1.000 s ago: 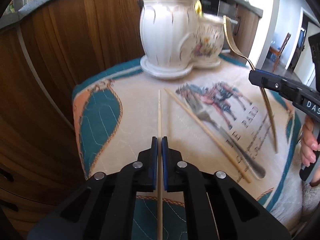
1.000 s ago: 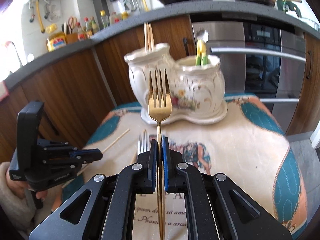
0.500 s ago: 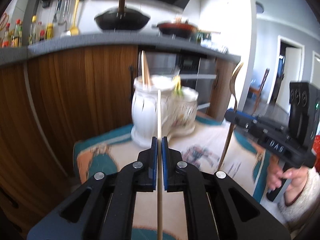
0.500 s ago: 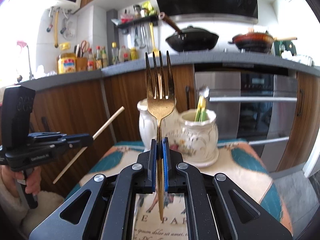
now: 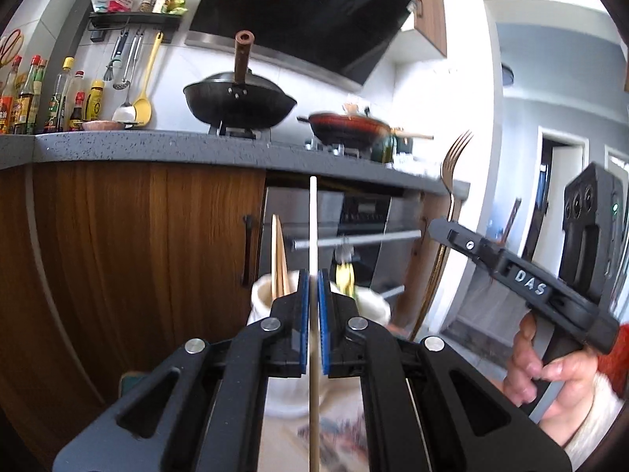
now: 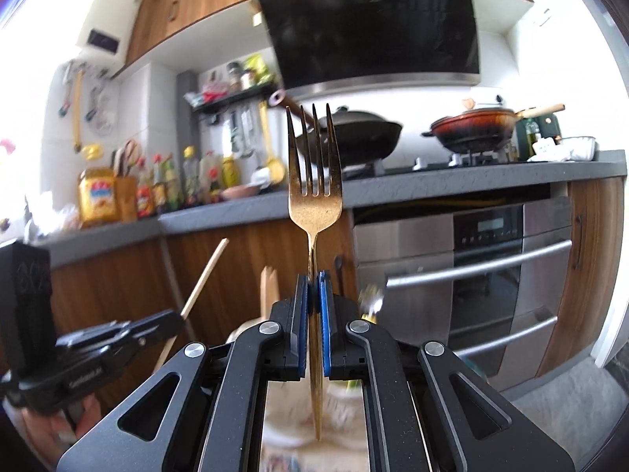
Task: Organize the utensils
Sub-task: 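Lift the chopstick with the left tool while the right tool carries the gold fork, then release the chopstick into the taller cup while the right tool releases the gold fork into the shorter cup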
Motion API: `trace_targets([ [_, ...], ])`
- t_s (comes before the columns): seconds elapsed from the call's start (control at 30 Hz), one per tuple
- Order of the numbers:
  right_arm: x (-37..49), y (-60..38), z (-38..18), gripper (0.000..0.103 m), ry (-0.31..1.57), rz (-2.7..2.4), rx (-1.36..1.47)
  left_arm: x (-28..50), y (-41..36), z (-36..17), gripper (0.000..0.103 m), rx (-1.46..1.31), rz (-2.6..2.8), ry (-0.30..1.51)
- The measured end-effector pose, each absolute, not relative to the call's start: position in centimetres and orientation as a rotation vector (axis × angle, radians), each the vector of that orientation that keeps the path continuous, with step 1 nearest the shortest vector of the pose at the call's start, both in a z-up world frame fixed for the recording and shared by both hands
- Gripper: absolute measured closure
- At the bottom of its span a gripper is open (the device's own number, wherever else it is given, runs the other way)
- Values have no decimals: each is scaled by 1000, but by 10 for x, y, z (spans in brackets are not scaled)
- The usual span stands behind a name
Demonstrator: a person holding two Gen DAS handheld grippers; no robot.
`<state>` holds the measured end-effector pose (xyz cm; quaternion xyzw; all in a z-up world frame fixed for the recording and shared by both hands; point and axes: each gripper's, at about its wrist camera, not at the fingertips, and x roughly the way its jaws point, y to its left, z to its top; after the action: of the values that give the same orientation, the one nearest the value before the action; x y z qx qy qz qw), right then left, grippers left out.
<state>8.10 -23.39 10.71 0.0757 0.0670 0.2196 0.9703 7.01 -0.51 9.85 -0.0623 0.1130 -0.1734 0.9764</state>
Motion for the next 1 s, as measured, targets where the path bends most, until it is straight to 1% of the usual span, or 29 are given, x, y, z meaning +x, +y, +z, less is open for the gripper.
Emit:
trace_targets([
  [0.17, 114, -246, 115, 96, 85, 390, 230, 97, -3, 111, 99, -192, -353, 146],
  [0.33, 132, -260, 111, 96, 69, 361, 276, 124, -11, 120, 99, -206, -340, 82],
  [0.6, 153, -261, 88, 96, 118, 353, 285, 154, -22, 108, 99, -243, -281, 47],
  [0.77, 162, -253, 75, 96, 153, 363, 259, 158, -25, 93, 99, -193, -222, 45],
  [1.0, 164, -245, 59, 96, 220, 370, 220, 135, -12, 82, 99, -136, -204, 54],
])
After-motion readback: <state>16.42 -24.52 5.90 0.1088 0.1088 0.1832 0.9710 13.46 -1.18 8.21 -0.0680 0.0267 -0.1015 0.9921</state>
